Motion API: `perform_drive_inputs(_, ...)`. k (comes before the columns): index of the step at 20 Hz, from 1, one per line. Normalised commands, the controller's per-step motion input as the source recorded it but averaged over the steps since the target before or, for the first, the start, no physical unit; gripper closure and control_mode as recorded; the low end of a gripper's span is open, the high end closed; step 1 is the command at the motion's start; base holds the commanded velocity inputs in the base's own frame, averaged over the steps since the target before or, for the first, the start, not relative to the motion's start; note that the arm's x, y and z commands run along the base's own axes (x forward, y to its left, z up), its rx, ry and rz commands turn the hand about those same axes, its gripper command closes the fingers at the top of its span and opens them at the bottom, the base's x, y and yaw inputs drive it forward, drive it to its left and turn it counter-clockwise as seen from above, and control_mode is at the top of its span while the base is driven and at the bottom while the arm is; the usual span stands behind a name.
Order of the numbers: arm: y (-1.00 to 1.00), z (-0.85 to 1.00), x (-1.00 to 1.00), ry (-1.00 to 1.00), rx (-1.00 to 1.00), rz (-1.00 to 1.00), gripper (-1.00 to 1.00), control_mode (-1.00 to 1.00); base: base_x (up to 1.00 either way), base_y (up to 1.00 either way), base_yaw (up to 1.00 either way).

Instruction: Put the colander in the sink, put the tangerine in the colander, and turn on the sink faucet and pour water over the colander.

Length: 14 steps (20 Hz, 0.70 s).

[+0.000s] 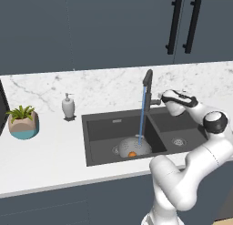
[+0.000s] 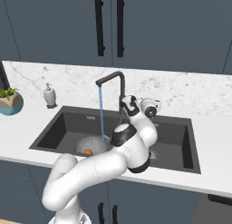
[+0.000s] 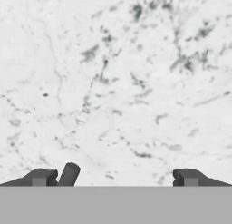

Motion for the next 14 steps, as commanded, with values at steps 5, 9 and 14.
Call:
perform_drive_inputs(5, -0.76, -0.09, 0.0, 0.0, 0.02, 0.0, -1.0, -1.0, 0.0, 0.0, 0.0)
perform_drive_inputs(9, -0.58, -0.04, 0.0, 0.0, 0.0, 0.0, -1.0, -1.0, 0.0, 0.0, 0.0)
perform_drive_inputs(14, -0.29, 0.0, 0.0, 0.0, 0.0, 0.0, -1.0, -1.0, 0.0, 0.0, 0.0)
